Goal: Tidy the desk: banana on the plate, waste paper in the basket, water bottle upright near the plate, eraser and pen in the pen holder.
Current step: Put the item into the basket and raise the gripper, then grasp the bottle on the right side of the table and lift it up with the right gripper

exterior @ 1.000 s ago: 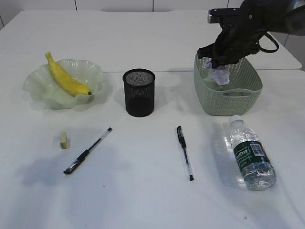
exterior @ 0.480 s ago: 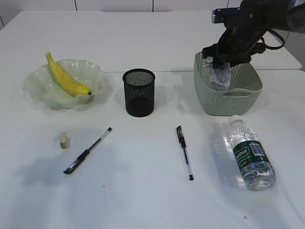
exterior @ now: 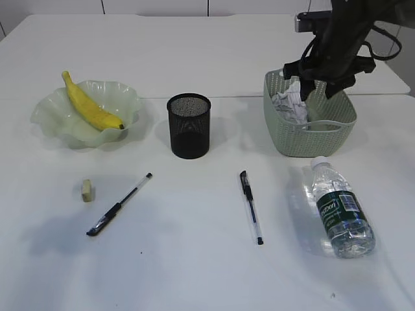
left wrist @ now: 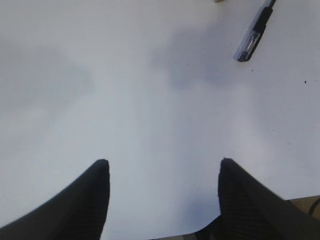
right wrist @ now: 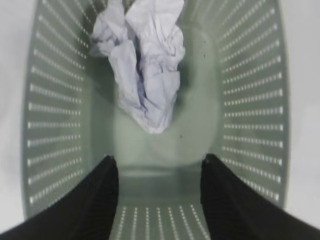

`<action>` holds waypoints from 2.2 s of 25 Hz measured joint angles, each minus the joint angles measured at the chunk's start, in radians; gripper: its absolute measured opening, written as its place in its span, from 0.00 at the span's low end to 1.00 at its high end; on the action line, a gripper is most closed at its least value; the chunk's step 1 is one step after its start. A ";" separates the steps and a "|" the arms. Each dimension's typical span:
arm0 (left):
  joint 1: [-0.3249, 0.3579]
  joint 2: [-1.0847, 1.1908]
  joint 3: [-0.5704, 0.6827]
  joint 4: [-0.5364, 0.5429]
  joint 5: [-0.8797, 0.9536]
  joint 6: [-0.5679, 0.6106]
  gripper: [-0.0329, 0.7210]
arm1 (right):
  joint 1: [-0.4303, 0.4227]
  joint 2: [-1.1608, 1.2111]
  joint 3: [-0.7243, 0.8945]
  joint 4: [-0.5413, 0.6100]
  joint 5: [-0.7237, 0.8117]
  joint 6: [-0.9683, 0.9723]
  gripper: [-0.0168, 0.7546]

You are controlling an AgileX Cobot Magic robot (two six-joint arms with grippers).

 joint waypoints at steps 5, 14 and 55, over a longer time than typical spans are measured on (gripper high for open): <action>0.000 0.000 0.000 0.000 0.006 0.000 0.68 | 0.000 -0.038 0.000 0.031 0.103 -0.058 0.54; 0.000 0.000 0.000 0.000 0.009 0.000 0.67 | 0.000 -0.146 0.007 0.083 0.224 -0.133 0.54; 0.000 0.000 0.000 -0.012 0.006 0.000 0.64 | 0.000 -0.263 0.560 0.170 0.016 -0.176 0.84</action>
